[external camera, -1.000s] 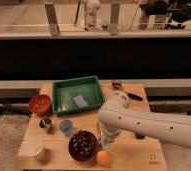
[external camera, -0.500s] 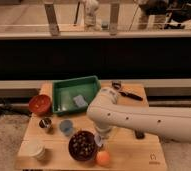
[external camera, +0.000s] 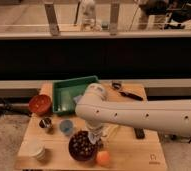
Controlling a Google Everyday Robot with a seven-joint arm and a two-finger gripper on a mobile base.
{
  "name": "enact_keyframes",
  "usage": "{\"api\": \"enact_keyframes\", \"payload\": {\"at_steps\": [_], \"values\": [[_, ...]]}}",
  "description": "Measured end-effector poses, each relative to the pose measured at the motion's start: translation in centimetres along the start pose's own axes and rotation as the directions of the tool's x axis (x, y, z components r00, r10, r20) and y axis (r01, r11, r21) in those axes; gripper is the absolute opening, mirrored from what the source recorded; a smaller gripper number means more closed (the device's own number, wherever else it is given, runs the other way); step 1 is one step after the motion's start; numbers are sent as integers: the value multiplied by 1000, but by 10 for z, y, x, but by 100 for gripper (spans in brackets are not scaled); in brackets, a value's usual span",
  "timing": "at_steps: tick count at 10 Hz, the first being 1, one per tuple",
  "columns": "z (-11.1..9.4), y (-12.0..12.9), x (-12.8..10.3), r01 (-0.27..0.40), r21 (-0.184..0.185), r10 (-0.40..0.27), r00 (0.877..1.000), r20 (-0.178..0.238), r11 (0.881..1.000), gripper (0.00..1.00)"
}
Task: Place towel in metal cup
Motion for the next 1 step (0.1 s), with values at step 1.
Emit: {"api": "enact_keyframes", "payload": {"at_steps": [1], "values": [[-3,-2,-4,10,2,-10,1000,-6,1000,1]]}}
